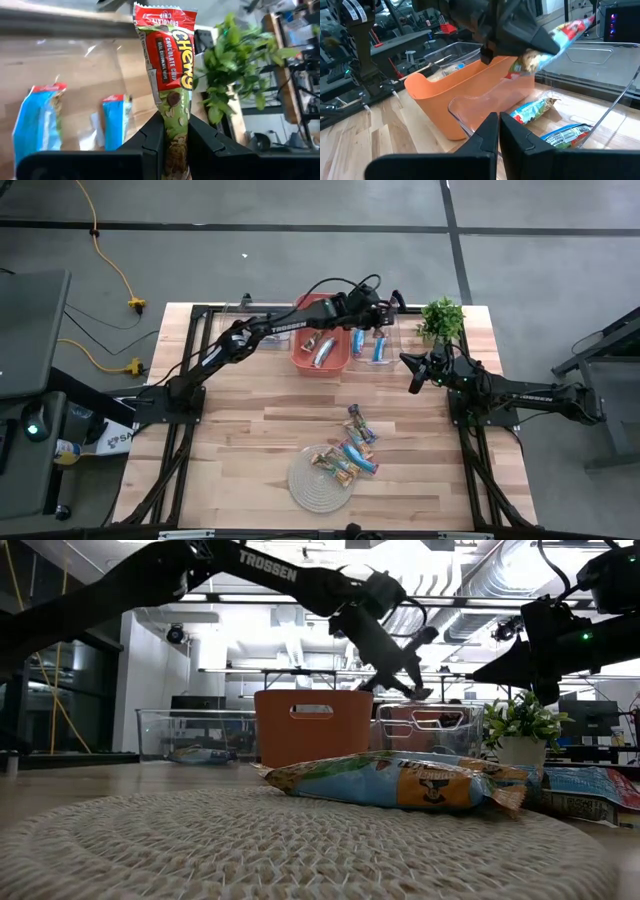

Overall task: Pick and place Granola Bars by type
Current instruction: Put the red granola bar into the right transparent bin

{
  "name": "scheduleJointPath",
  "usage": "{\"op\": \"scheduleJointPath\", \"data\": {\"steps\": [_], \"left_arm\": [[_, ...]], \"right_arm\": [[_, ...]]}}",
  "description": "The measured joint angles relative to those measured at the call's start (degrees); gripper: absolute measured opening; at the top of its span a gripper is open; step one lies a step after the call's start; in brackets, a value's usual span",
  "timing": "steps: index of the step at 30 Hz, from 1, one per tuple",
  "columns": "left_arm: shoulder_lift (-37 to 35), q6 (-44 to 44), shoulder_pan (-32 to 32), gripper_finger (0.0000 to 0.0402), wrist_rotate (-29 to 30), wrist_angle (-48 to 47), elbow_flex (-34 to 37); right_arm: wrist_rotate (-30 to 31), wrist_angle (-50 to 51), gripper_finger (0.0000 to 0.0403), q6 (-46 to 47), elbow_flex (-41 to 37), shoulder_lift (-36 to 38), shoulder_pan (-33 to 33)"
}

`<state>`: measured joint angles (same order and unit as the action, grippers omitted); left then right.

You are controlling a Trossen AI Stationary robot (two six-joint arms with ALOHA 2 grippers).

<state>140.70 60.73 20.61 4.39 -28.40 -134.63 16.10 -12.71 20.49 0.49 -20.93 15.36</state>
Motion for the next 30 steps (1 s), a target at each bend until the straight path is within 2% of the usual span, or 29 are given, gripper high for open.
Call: {"op": "scheduleJointPath", "data": {"steps": [4, 10, 20, 23, 30], "left_arm": [[0.37, -0.3, 0.06, 0.0056, -2.47, -1.1, 0.07], [0.31, -1.9, 0.03, 0.0056, -2.37, -5.08, 0.07], [0.29, -4.21, 0.12, 0.0061, -2.3, -6.56, 0.07], [0.29, -4.96, 0.12, 0.0086, -2.77, -5.62, 0.07], [0.27, -4.94, 0.14, 0.0169, -4.12, -5.13, 0.07]], "right_arm": [[0.0, -0.02, 0.0, 0.0, 0.0, 0.0, 0.01], [0.0, 0.0, 0.0, 0.0, 0.0, 0.0, 0.02], [0.0, 0.0, 0.0, 0.0, 0.02, 0.0, -0.01], [0.0, 0.0, 0.0, 0.0, 0.02, 0.0, 0.02], [0.0, 0.0, 0.0, 0.0, 0.01, 0.0, -0.01]]}}
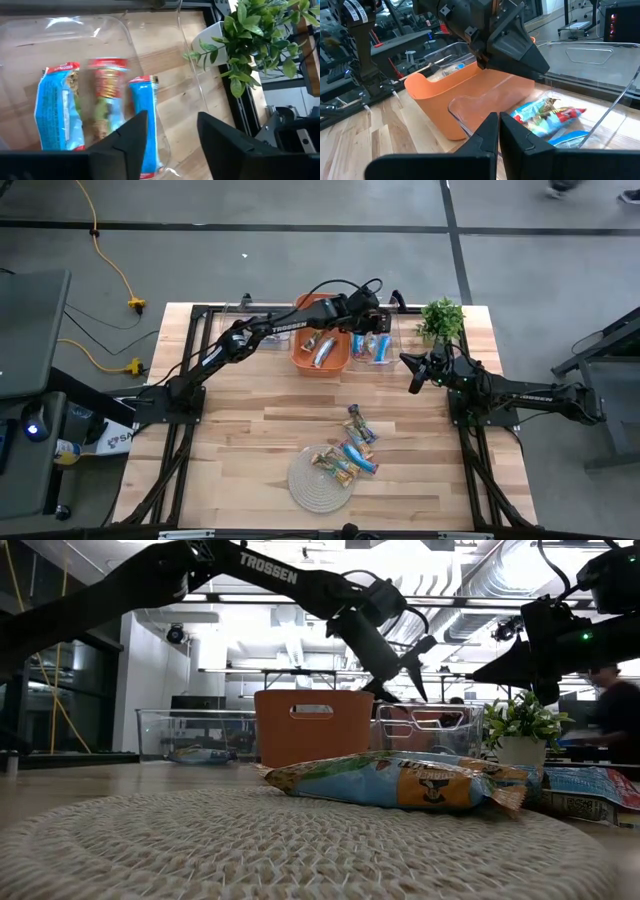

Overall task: Pick and place Granola Bars by type
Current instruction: Put the red granola bar into the right transparent bin, then put the yellow granola bar into the orange bin

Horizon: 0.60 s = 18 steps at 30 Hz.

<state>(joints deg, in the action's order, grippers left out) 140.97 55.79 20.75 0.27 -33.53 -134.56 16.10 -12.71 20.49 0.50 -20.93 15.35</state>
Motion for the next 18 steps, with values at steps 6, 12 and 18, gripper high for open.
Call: {"op": "scheduleJointPath", "data": {"steps": [6, 12, 18], "left_arm": [[0.0, 0.0, 0.13, 0.0194, -0.6, 0.73, -0.01], [-0.02, -1.57, 0.84, 0.0186, -6.71, 5.76, -0.33], [-2.26, -6.71, 2.28, 0.017, -13.38, 10.14, -0.44]], "right_arm": [[0.0, 0.0, 0.0, 0.0, -0.01, 0.0, 0.0], [0.02, 0.0, 0.0, 0.0, -0.01, 0.0, 0.02], [0.03, -0.02, 0.0, 0.0, -0.01, 0.01, 0.02]]}}
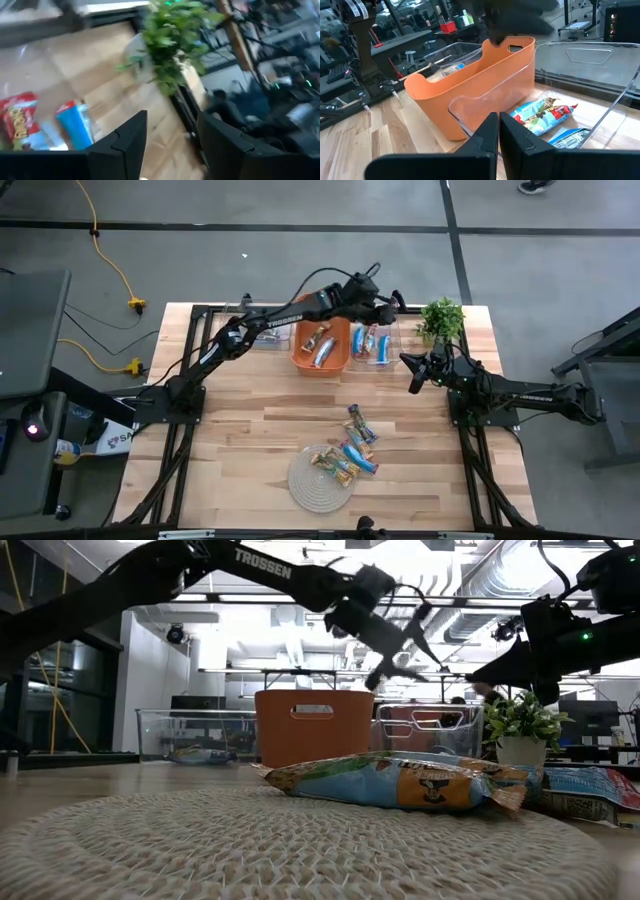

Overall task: Pick and place Granola Bars by type
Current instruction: Put the yellow granola bar into the orange bin

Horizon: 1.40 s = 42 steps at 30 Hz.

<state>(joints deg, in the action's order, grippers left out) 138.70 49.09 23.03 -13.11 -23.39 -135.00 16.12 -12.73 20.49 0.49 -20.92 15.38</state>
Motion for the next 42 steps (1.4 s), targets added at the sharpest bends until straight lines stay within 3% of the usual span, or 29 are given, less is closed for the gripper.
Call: {"op": "scheduleJointPath", "data": {"steps": [11, 20, 24, 27, 32, 37, 42], "left_arm": [[-9.17, -18.89, 1.83, 0.0134, -10.76, -0.09, 0.0], [-15.19, -31.92, -0.16, 0.0119, -29.39, -4.77, 0.0], [-17.88, -38.46, -1.93, 0.0119, -34.66, -11.68, 0.0], [-20.06, -44.49, -3.3, 0.0119, -34.47, -20.88, 0.0], [-23.19, -53.05, -5.68, 0.0119, -29.06, -36.62, 0.0], [-24.75, -59.51, -9.5, 0.0119, -19.0, -49.18, 0.0], [-24.82, -64.26, -15.37, 0.0119, -8.69, -55.03, 0.0]], "right_arm": [[-0.03, 0.0, 0.0, 0.0, 0.01, 0.02, -0.02], [-0.03, 0.02, 0.0, 0.0, 0.0, -0.01, -0.02], [-0.03, 0.01, 0.0, 0.0, 0.02, -0.01, -0.02], [-0.03, 0.02, 0.0, 0.0, 0.01, 0.0, -0.02], [-0.03, 0.0, 0.0, 0.0, 0.0, 0.0, -0.02], [-0.03, 0.02, 0.0, 0.0, 0.01, 0.0, 0.0], [-0.03, 0.02, 0.0, 0.0, 0.02, 0.01, -0.02]]}}
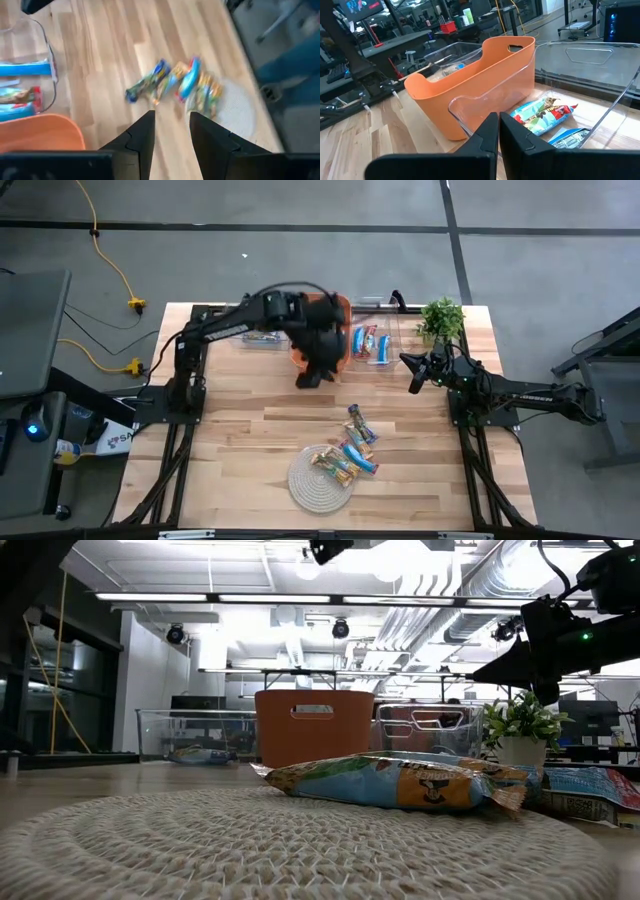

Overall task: Pick and place Granola Bars by type
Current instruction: Put the yellow granola bar into the orange bin

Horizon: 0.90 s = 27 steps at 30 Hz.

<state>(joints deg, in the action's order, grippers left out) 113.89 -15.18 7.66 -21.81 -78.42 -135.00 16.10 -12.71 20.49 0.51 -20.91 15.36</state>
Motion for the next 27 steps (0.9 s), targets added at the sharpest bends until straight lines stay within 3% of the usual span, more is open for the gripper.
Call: {"op": "scheduleJointPath", "data": {"steps": [5, 10, 21, 27], "left_arm": [[-0.04, -5.18, -6.79, 0.0119, 11.95, 0.78, 2.32], [-0.14, -8.59, -11.95, 0.0119, 19.18, 3.64, 6.42], [-0.04, -8.44, -19.01, 0.0119, 19.87, 15.16, 20.71], [-0.02, -6.86, -21.61, 0.0119, 16.9, 19.95, 28.46]], "right_arm": [[0.0, 0.0, 0.0, 0.0, -0.01, 0.0, 0.02], [0.0, 0.0, 0.0, 0.0, -0.01, -0.02, 0.01], [0.0, 0.0, 0.0, 0.0, -0.02, -0.01, 0.02], [0.0, 0.0, 0.0, 0.0, -0.02, 0.0, 0.02]]}}
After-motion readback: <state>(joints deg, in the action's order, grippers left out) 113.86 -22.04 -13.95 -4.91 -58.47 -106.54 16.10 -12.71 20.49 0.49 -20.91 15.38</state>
